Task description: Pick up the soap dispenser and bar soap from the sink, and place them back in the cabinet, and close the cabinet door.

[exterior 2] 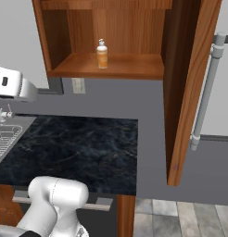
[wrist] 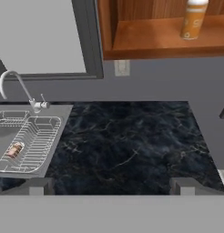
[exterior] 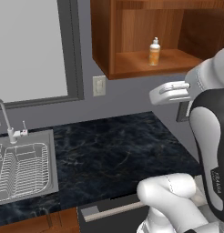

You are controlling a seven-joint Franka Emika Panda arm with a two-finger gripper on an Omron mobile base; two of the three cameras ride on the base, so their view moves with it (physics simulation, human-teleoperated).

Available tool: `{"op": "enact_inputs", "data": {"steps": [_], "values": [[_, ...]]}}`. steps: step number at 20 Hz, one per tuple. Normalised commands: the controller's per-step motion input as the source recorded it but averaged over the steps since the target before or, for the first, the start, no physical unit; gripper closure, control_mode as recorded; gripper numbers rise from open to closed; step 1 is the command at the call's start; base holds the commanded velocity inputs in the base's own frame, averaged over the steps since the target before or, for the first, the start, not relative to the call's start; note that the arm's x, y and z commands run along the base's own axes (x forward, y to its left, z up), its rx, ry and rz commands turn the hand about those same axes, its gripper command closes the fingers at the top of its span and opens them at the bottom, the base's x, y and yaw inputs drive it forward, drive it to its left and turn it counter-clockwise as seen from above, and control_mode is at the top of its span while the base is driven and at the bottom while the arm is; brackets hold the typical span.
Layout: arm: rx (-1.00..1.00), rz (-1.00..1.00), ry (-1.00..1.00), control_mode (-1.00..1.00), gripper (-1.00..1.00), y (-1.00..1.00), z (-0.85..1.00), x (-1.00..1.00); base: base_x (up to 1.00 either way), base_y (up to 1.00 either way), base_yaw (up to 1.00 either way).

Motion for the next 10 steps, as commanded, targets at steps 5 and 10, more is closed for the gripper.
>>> {"op": "enact_inputs", "data": {"steps": [5, 10], "values": [[0.0, 0.0, 0.01, -1.0, -1.0, -0.03, 0.0, -0.1, 0.0, 0.0, 0.0], [0.0, 0.0, 0.0, 1.0, -1.0, 0.0, 0.0, 0.0, -0.32, 0.03, 0.0]]}}
